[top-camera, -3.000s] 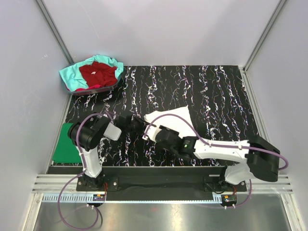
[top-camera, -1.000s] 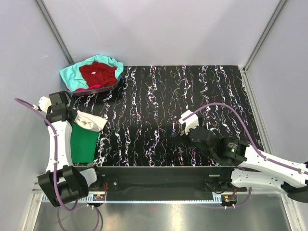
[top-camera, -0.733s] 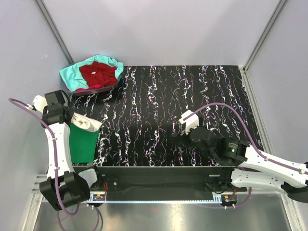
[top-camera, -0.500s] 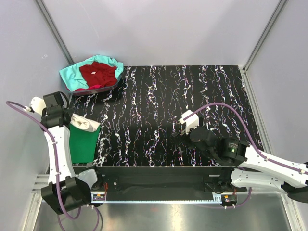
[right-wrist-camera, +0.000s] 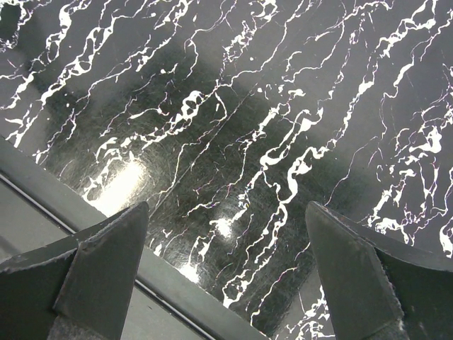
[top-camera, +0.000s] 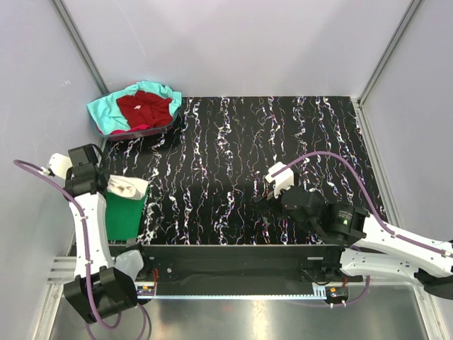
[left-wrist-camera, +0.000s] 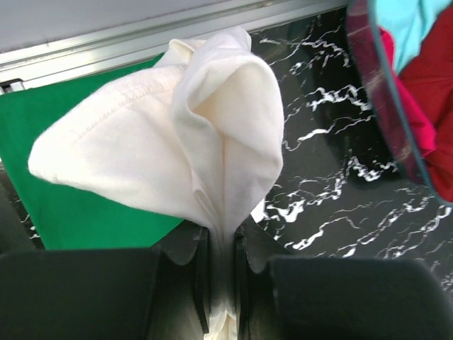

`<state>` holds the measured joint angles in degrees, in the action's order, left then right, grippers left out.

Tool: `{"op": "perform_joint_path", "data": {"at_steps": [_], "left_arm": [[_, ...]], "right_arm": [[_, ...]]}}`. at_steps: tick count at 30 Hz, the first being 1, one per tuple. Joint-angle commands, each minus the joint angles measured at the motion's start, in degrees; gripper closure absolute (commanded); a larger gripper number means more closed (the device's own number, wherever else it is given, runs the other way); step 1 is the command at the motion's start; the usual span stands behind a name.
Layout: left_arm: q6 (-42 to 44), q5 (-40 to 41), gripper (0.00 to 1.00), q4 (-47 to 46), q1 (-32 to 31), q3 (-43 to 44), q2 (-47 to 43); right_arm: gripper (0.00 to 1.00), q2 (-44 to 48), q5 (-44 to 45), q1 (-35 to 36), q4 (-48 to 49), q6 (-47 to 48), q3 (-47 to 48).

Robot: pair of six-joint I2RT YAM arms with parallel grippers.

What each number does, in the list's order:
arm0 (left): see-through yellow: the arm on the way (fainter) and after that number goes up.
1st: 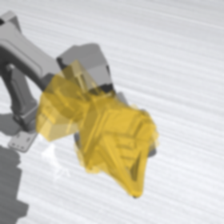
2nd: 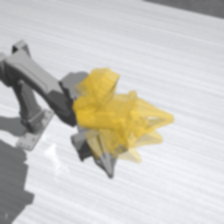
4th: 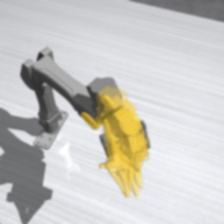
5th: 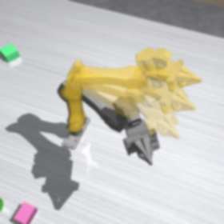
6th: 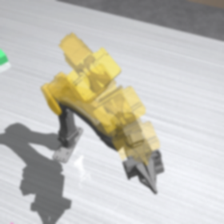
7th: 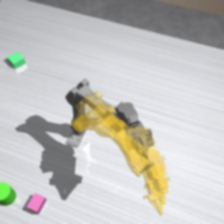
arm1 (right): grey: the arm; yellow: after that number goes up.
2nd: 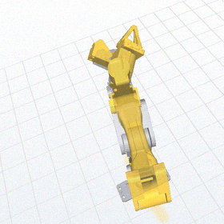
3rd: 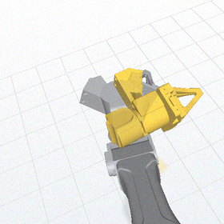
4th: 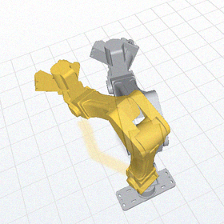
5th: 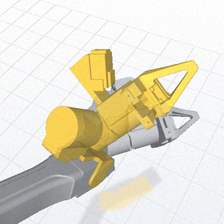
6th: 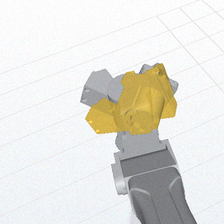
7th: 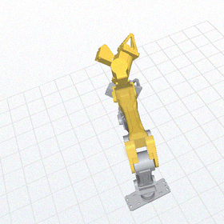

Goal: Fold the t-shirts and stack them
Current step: Neatly place the folded tshirt to the corner

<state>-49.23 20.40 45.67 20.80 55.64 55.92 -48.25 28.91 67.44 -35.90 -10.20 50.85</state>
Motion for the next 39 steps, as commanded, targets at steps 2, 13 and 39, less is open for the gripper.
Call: {"op": "perform_joint_path", "data": {"at_steps": [2,13,39], "left_arm": [[2.73,1.75,1.0,-2.78,0.47,-0.88,-1.17],[5.82,2.98,1.0,1.43,3.37,-4.66,-2.57],[0.99,7.9,0.6,8.2,9.96,-10.64,0.15]], "right_arm": [[0.0,1.58,-0.17,-0.29,0.74,-0.79,-0.05],[0.0,1.67,-0.43,-0.2,0.48,-0.53,0.22],[0.0,1.05,-0.6,-0.2,0.39,-0.35,0.3]]}}
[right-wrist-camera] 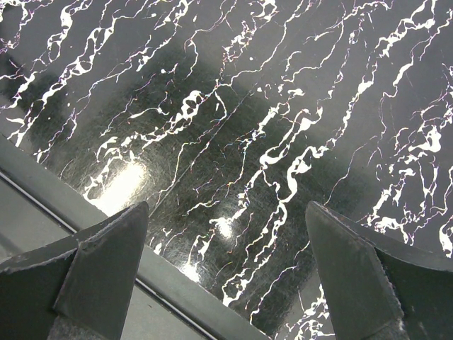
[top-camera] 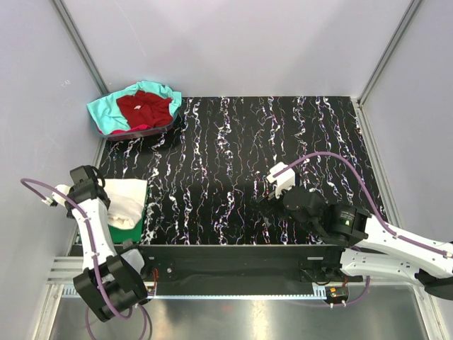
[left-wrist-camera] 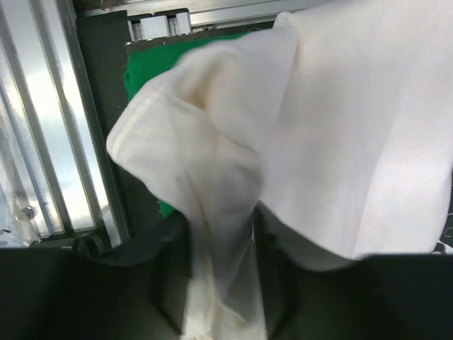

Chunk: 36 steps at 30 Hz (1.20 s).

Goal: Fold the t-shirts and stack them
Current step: Neatly place the folded tshirt to the corner

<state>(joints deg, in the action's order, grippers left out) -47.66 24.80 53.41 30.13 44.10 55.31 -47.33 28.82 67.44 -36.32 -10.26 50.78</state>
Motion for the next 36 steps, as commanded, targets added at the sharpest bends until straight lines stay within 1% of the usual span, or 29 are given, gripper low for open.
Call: {"op": "perform_joint_path", "data": {"at_steps": [1,2,3,5,6,10,12,15,17,18,19,21,23,25,26,27,29,30,32,33,34,35,36], "left_arm": [[-0.85,3.5,0.53,0.56,0.72,0.82,1.03],[-0.94,3.68,0.48,0.38,0.89,0.64,1.29],[-0.77,4.03,0.32,0.29,1.24,0.47,1.64],[-1.2,4.56,0.2,0.64,1.25,0.38,1.47],[-1.47,5.17,0.15,0.82,1.33,0.29,1.12],[-2.97,5.7,0.01,1.96,1.33,0.72,-0.64],[-2.96,6.92,0.01,2.22,1.34,1.6,0.15],[-5.95,8.6,0.01,4.16,1.51,1.52,-0.02],[-5.17,7.99,0.01,3.29,1.42,0.04,-1.25],[-3.68,6.25,0.03,2.15,1.77,-0.41,-1.34],[-1.84,5.18,0.21,-0.64,1.77,-0.76,-1.43],[1.42,4.91,0.38,-1.9,1.86,-0.68,-0.91],[3.35,4.82,0.48,-3.22,2.04,-0.59,-0.38],[2.58,6.75,0.56,-1.91,3.0,-0.15,0.85],[2.57,7.02,0.62,-1.82,3.61,0.02,1.98],[3.35,6.06,0.62,-3.12,5.45,-0.15,2.43],[6.77,3.6,0.67,-5.06,6.87,0.11,3.05],[7.92,0.37,0.7,-6.55,6.87,0.63,3.14],[9.51,-5.43,0.68,-8.4,5.57,1.78,2.35],[8.73,-9.11,0.61,-8.93,4.07,2.04,2.0],[7.94,-10.28,0.58,-8.76,1.8,2.57,2.08],[5.76,-10.73,0.55,-8.58,-5.1,3.7,1.91],[4.26,-9.43,0.48,-8.32,-9.87,4.24,1.65]], "right_arm": [[0.0,0.22,-0.6,-0.29,0.81,-0.29,0.37],[0.0,0.31,-0.61,-0.29,0.89,-0.2,0.19],[0.0,0.48,-0.78,-0.29,0.9,-0.2,0.19],[0.0,0.49,-0.87,-0.29,0.9,-0.11,0.19],[0.0,0.49,-0.96,-0.2,0.98,-0.11,0.19],[0.0,0.31,-1.04,-0.29,1.33,0.07,0.02],[0.0,0.05,-1.13,-0.29,1.16,0.33,0.1],[0.0,0.31,-1.04,-0.29,1.51,0.42,-0.07],[0.0,0.31,-1.05,-0.2,1.6,0.33,-0.16],[0.0,0.4,-1.04,-0.29,1.51,0.5,-0.07],[0.0,0.22,-1.04,-0.29,1.34,0.33,0.1],[0.0,0.4,-1.04,-0.29,1.33,0.42,0.1],[0.0,0.4,-0.96,-0.29,1.25,0.42,0.1],[0.0,0.57,-0.87,-0.29,1.16,0.33,0.1],[0.0,0.49,-0.96,-0.29,1.16,0.33,0.19],[0.0,0.49,-0.87,-0.29,1.16,0.24,0.19],[0.0,0.4,-0.78,-0.29,0.98,-0.02,0.37],[0.0,0.31,-0.78,-0.2,0.98,-0.28,0.45],[0.0,-0.3,-0.96,-0.29,0.63,-1.85,0.54],[0.0,-0.57,-1.04,-0.29,0.63,-2.74,0.54],[0.0,-1.0,-1.13,-0.2,0.72,-3.88,0.37],[0.0,-1.27,-1.57,-0.29,0.98,-6.67,0.11],[0.0,-1.27,-2.01,-0.2,1.24,-8.35,-0.33]]}}
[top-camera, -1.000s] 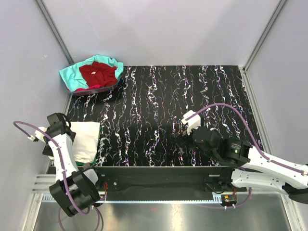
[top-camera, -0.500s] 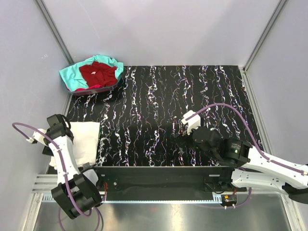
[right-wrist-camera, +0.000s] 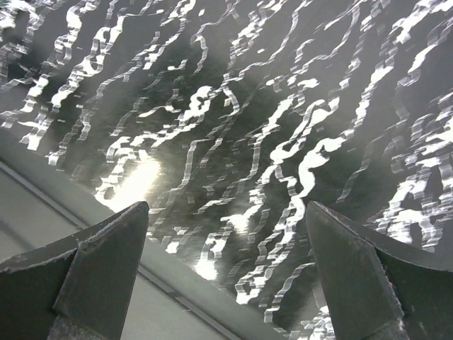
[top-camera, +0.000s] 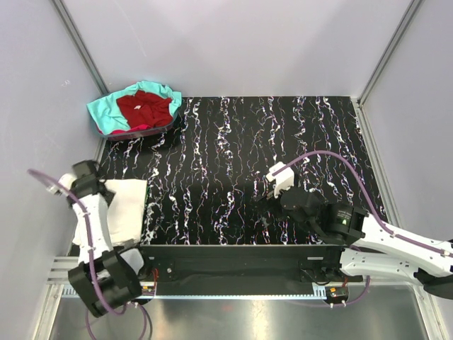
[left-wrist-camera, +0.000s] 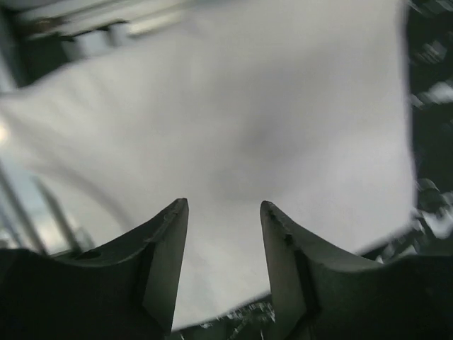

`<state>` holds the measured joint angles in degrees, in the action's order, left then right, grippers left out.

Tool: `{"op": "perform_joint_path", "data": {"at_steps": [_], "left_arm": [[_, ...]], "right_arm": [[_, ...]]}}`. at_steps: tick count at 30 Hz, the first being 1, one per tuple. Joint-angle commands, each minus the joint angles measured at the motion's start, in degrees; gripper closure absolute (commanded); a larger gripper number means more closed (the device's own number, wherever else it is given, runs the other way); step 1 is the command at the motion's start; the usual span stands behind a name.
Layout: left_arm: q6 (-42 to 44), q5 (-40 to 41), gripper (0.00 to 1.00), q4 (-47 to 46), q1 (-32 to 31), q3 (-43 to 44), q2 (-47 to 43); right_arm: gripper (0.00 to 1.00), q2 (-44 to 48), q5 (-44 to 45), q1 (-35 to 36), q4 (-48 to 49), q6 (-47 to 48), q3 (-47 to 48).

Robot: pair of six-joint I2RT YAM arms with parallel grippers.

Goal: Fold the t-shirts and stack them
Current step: Neatly place the folded tshirt to the corner, then reset both grippers

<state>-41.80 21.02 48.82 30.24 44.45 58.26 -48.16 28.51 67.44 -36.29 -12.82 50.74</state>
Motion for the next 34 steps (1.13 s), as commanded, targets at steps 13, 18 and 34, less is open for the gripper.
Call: {"op": "perform_joint_path", "data": {"at_steps": [13,18,34], "left_arm": [[-13.3,-10.81,0.18,-33.84,-72.76,-7.22,-6.46],[-20.32,-18.55,0.15,-53.8,-80.59,-24.2,-20.7],[-38.43,-26.2,0.12,-88.94,-82.8,-55.43,-59.15]], "right_arm": [[0.0,25.86,-0.39,-0.2,5.52,-51.63,-24.58],[0.0,45.32,-0.74,-0.29,3.43,-64.68,-37.7],[0.0,40.13,-6.17,-0.12,29.12,-67.92,-47.22]]}}
